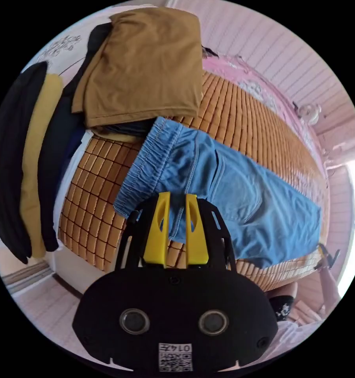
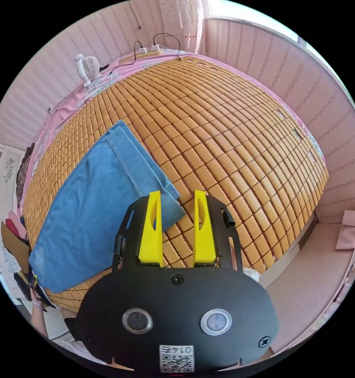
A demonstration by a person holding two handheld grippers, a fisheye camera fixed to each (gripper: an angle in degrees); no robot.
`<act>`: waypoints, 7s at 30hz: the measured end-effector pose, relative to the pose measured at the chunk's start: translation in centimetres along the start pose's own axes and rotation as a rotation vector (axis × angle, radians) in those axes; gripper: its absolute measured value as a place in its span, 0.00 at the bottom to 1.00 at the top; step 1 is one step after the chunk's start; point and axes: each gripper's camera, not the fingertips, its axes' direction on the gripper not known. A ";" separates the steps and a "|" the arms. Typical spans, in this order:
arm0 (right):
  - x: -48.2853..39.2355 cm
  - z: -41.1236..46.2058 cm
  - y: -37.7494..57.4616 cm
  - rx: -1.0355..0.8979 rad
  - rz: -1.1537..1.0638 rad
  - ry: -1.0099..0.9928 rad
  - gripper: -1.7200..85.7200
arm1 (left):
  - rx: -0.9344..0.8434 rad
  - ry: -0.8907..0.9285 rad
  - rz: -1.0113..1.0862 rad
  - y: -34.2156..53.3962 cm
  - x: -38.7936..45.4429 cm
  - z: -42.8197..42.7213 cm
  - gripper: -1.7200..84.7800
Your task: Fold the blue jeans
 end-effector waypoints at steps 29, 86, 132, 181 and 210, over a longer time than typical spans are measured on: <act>2.3 -2.8 16.3 0.172 -0.210 -0.145 0.11 | 0.110 0.100 0.478 6.5 10.4 -11.0 0.12; 14.4 -10.6 15.0 0.124 -0.037 -0.102 0.11 | -0.048 0.220 1.010 8.0 36.5 -8.2 0.09; 4.0 -5.5 10.6 0.236 -0.260 -0.141 0.01 | -0.091 0.032 1.224 7.4 38.8 -5.8 0.01; 6.5 4.9 21.2 0.158 -0.144 -0.067 0.03 | -0.049 0.397 0.654 10.9 17.0 -3.1 0.07; -42.2 30.8 35.6 -0.375 -1.214 0.147 0.02 | -0.215 0.132 1.317 21.2 28.8 5.9 0.01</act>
